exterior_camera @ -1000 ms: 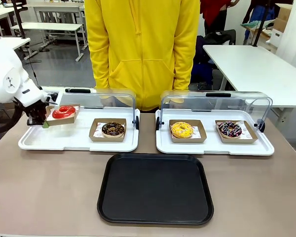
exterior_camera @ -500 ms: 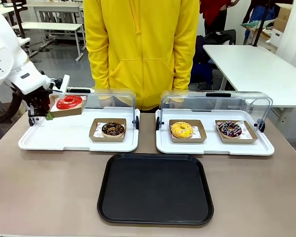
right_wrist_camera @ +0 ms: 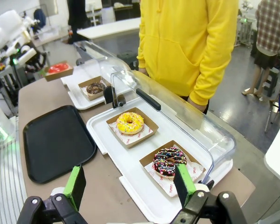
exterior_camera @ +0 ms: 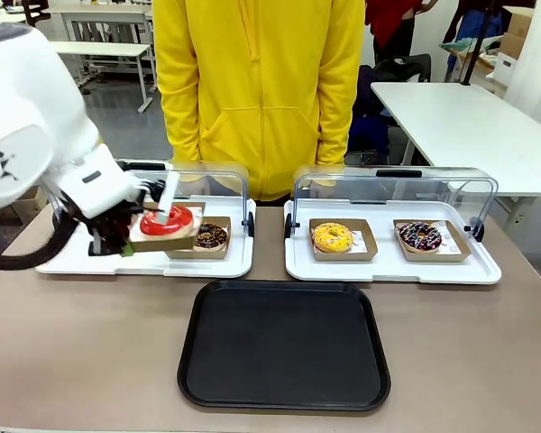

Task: Move the first donut from the left to the tray.
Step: Pick up the Paper togo box containing the Donut indicated by the person and place it on the Handle tray.

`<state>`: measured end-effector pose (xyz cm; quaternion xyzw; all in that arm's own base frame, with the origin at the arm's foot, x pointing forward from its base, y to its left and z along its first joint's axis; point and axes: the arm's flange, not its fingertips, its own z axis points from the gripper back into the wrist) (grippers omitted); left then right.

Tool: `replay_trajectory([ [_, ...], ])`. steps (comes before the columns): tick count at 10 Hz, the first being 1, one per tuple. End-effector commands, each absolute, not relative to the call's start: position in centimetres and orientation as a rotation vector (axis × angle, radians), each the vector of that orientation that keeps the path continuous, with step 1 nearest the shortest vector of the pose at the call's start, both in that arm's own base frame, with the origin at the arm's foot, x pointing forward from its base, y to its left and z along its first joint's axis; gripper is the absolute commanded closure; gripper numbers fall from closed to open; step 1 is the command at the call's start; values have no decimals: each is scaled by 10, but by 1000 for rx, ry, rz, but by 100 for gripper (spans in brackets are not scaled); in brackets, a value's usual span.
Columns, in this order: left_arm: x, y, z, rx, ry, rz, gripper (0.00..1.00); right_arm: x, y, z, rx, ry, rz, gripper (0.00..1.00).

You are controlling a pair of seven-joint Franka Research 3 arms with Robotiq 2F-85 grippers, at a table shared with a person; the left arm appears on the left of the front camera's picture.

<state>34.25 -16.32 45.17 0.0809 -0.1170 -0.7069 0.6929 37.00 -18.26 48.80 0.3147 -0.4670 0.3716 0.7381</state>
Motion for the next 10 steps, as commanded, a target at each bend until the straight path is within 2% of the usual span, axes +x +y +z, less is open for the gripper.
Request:
replay_trajectory([
  [1, 305, -188, 447, 215, -265, -1575, 98, 372, -182, 489, 693, -1063, 830, 0],
  [3, 286, -214, 439, 210, -264, -1556, 98, 372, -182, 489, 693, -1063, 830, 0],
  [4, 311, -208, 457, 186, -277, -1601, 98, 372, -182, 489, 693, -1063, 830, 0],
  [9, 310, -209, 457, 178, -278, -1582, 98, 372, -182, 489, 693, -1063, 830, 0],
  [10, 294, -245, 446, 180, -283, -1611, 98, 372, -182, 489, 693, -1063, 830, 0],
])
